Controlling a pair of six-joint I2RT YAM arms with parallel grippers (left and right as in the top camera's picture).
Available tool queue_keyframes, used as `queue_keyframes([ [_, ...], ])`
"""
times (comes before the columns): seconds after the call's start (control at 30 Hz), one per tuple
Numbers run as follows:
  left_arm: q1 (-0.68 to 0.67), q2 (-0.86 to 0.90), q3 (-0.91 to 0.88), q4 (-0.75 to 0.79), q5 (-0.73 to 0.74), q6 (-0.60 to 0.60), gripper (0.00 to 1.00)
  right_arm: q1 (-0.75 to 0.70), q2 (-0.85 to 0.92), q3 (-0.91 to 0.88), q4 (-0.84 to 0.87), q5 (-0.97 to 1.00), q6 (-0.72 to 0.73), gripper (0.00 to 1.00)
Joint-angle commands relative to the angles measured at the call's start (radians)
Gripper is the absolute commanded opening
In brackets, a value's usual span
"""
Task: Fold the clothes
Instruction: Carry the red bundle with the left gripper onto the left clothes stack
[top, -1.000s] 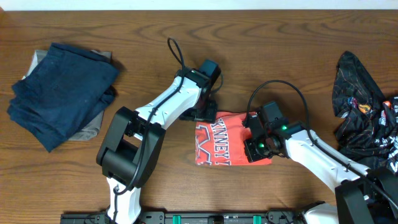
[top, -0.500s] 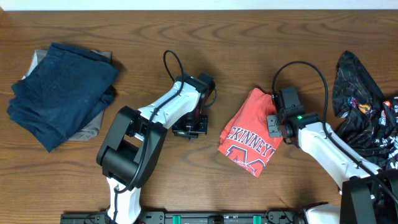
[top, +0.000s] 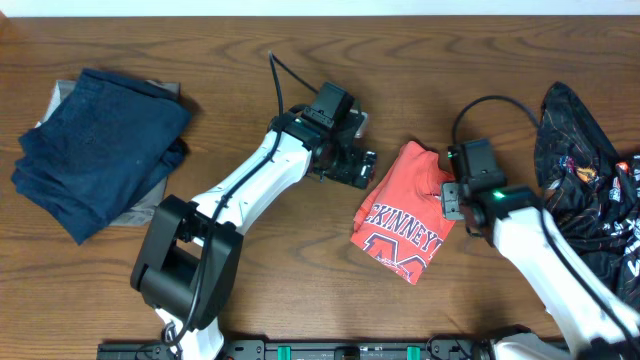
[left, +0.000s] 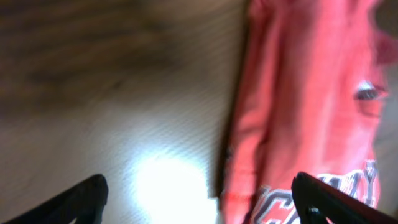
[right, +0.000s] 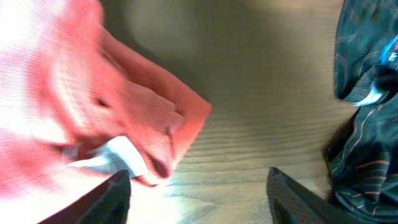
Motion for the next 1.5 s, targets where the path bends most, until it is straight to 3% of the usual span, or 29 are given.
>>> queue_keyframes([
  [0.0, 0.005, 0.047, 0.008, 0.049, 0.154, 0.09, 0.96, -0.003, -0.103, 0.031, -0.034, -0.114, 0.016, 0.71],
  [0.23, 0.002, 0.163, 0.008, 0.174, 0.396, 0.088, 0.99, -0.003, -0.207, 0.031, -0.142, -0.181, 0.016, 0.72],
  [0.43, -0.02, 0.258, 0.008, 0.219, 0.415, 0.024, 0.98, -0.003, -0.208, 0.03, -0.174, -0.201, 0.017, 0.71],
  [0.5, -0.029, 0.282, 0.008, 0.222, 0.415, 0.013, 0.88, -0.003, -0.208, 0.03, -0.175, -0.211, 0.017, 0.7],
  [0.67, -0.045, 0.291, 0.008, 0.243, 0.416, -0.019, 0.33, -0.003, -0.208, 0.03, -0.178, -0.211, 0.016, 0.7],
  [0.83, -0.047, 0.29, 0.015, 0.264, 0.435, -0.04, 0.06, -0.003, -0.208, 0.03, -0.178, -0.211, 0.016, 0.7],
  [1.07, 0.017, 0.228, 0.024, 0.257, 0.416, -0.038, 0.06, -0.003, -0.208, 0.03, -0.193, -0.211, 0.016, 0.69],
  [1.47, 0.483, -0.209, 0.025, 0.113, 0.053, 0.053, 0.06, -0.003, -0.208, 0.03, -0.188, -0.209, 0.016, 0.7],
])
